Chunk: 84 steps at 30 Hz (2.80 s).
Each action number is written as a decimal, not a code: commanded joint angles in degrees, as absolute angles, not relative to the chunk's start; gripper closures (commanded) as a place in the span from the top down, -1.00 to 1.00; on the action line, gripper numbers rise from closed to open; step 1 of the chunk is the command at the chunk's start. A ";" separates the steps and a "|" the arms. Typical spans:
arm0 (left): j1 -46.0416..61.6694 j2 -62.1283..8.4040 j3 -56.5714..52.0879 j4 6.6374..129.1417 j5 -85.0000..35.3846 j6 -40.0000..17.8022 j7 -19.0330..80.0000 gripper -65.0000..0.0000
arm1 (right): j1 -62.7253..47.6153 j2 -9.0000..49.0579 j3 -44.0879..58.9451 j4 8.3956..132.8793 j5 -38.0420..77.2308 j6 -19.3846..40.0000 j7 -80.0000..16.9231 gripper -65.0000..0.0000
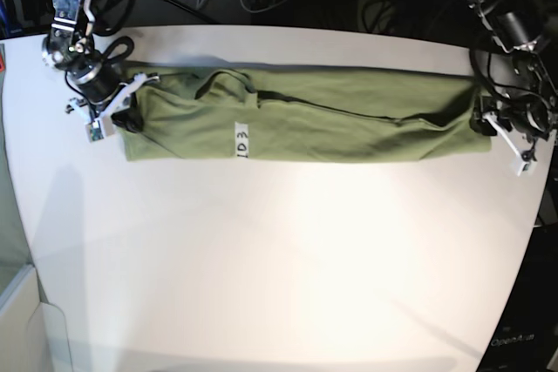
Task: Fold the T-shirt properly
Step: 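Hold both strip ends and straighten the strip between the grippers, then carry the strip end with the left gripper toward the strip's middle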
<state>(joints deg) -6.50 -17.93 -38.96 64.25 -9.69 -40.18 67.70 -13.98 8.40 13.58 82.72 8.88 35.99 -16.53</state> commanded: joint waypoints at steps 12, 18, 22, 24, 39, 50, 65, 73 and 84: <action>-2.86 -11.91 -35.38 60.70 -5.93 -40.00 76.62 0.02 | -13.67 8.84 13.67 83.03 7.87 35.82 -17.80 -0.98; -2.77 -12.00 -35.38 60.70 -5.93 -40.00 76.62 -1.00 | -13.67 8.84 13.67 83.03 7.87 35.82 -17.80 -0.98; -2.77 -12.09 -35.38 60.88 -6.46 -40.00 77.85 -0.92 | -13.76 8.84 13.67 83.03 7.87 35.82 -17.89 -0.98; -3.03 -12.26 -35.65 61.58 -6.55 -40.00 79.78 -0.92 | -13.76 8.84 13.67 83.03 7.87 35.82 -17.98 -0.98; -3.30 -13.49 -41.19 81.80 -6.46 -40.00 80.00 -0.93 | -13.76 8.84 13.67 82.95 7.78 35.65 -17.98 -0.98; -6.29 -7.52 -41.01 88.84 -6.55 -40.00 80.00 -0.93 | -13.76 8.84 13.67 82.95 7.78 35.65 -18.15 -0.98; -10.15 0.66 -33.98 97.36 -5.32 -40.00 80.00 -0.93 | -13.76 8.84 11.21 82.95 7.78 35.47 -18.15 -0.98; -12.09 4.79 -32.57 97.36 -3.38 -40.00 80.00 -0.93 | -13.76 8.84 10.77 82.95 7.78 35.47 -18.24 -0.98; -9.98 9.00 -32.31 106.15 -3.65 -40.00 80.00 -0.93 | -13.76 8.84 10.77 82.95 7.78 35.47 -18.24 -0.98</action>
<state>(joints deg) -9.17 9.21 -32.47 105.32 -3.01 -40.05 80.51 -13.67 8.54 10.90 82.76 8.93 35.11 -16.47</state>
